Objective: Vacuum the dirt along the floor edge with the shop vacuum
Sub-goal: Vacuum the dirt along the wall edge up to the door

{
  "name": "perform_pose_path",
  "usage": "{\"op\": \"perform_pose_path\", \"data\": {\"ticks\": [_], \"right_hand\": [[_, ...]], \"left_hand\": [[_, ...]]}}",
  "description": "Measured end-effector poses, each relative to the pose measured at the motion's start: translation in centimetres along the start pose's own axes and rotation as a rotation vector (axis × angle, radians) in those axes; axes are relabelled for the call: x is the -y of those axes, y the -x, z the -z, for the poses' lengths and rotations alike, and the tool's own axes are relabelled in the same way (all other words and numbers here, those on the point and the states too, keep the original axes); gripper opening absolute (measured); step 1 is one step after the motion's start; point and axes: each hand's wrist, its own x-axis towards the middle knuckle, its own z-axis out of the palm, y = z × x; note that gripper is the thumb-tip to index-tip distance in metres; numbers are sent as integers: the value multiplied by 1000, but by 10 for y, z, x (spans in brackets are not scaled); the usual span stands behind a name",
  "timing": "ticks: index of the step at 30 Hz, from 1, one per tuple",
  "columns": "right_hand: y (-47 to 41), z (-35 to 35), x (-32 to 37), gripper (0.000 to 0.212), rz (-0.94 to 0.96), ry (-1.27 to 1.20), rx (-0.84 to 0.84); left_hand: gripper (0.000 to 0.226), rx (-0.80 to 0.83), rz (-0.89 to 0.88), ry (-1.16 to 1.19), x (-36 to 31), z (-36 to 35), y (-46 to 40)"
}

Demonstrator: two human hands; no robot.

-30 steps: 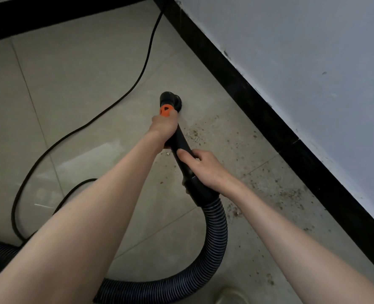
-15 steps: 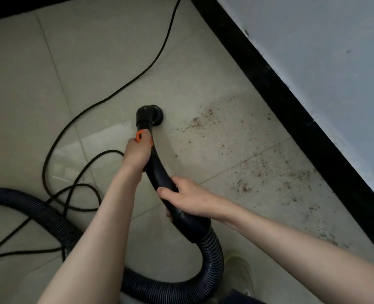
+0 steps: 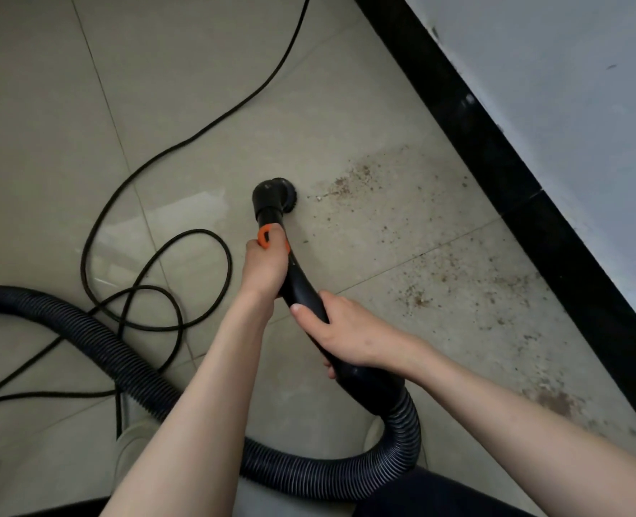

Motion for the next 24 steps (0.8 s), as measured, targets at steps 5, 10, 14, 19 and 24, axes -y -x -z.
{"op": "perform_pose_path", "data": {"ticks": [5,10,14,19,24], "right_hand": [[4,3,-4,37,-32,-28,-56],[2,6,-9,36,-56,-50,-117],[3,13,-15,35,-67,-66,-160],[4,21,-24,35,-80,-100,-194],[-2,38,-27,35,-91,-77,-222]], "left_hand": [[38,53,-22,-37,-4,-11,1],[42,100,-15,-68,-10,-22,-1],[45,133,-34,-119,-17,-36,-3],[45,135,-61,-154,-19,-55,-4],[43,192,-48,-137,-30,-68,-8]]}}
